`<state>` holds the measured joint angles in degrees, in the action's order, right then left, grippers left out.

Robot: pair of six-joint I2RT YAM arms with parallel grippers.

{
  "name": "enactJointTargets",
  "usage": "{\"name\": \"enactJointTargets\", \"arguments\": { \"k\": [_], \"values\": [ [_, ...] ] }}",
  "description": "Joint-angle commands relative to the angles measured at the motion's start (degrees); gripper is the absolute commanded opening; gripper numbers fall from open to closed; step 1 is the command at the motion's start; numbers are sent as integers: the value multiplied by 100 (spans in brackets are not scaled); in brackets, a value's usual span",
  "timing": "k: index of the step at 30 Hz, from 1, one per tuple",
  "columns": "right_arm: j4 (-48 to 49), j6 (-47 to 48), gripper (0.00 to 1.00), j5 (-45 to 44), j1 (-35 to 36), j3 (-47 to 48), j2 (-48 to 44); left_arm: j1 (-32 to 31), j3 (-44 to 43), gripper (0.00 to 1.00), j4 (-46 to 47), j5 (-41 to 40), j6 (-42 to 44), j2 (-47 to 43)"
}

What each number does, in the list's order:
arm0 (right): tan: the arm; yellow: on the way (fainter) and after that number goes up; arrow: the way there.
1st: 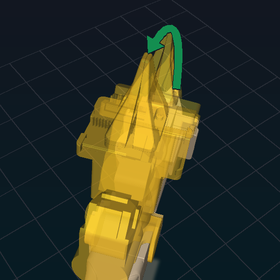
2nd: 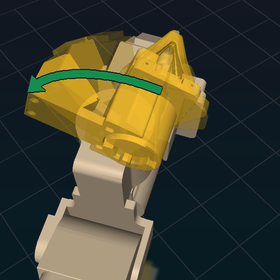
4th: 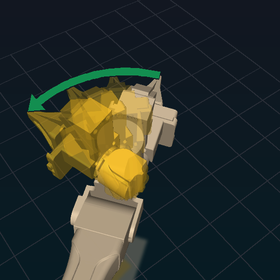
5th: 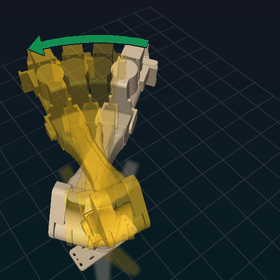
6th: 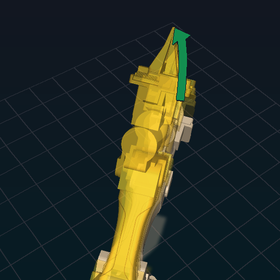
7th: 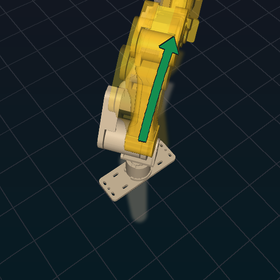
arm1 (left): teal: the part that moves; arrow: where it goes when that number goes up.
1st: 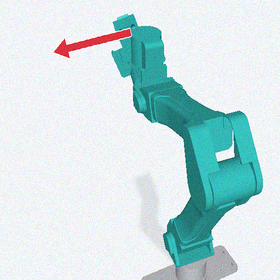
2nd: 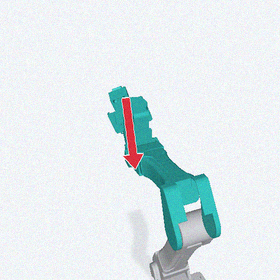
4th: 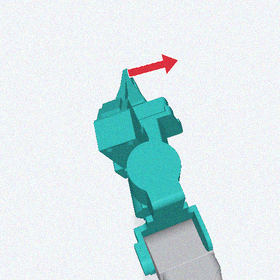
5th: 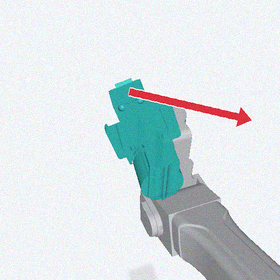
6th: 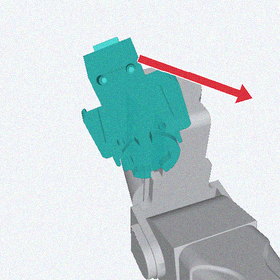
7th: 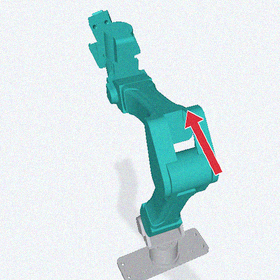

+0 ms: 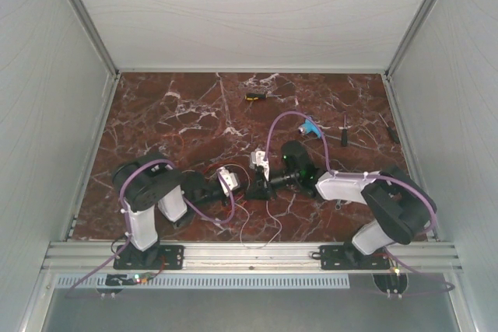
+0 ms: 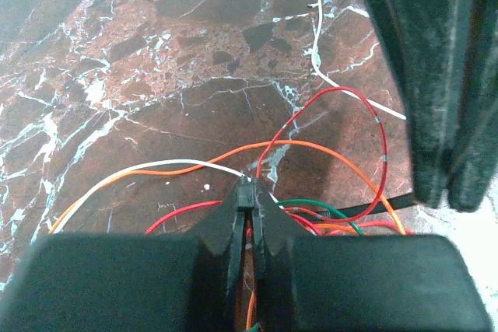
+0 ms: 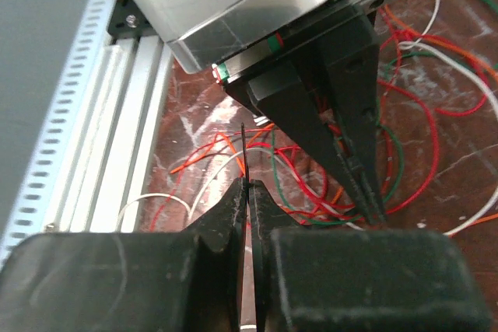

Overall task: Zip-tie the wires
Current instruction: Tie the cable at the center of the board.

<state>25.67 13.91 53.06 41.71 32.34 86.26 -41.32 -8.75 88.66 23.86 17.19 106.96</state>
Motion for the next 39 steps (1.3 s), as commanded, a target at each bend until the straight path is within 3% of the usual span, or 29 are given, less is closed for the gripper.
{"name": "enactJointTargets", "arguments": {
  "k": [1,9,24,30,33,39],
  "values": [
    [57,-1067,0,424,-109,128,89,-25,-65,0,608,-38,270,73],
    [-490,-2273,0,760,-304,762,811,-33,-76,0,608,-83,483,148],
    [1968,-4897,0,1768,-598,305,1885,-42,-65,0,682,-180,741,220],
    [2263,-5488,0,2096,-673,504,2327,-43,2,0,864,-113,880,211],
    [2695,-5927,0,2199,-670,531,2515,-56,164,0,1608,75,1029,410],
    [3076,-6418,0,2258,-673,550,2724,-113,185,0,1624,-26,1348,421]
  ]
}}
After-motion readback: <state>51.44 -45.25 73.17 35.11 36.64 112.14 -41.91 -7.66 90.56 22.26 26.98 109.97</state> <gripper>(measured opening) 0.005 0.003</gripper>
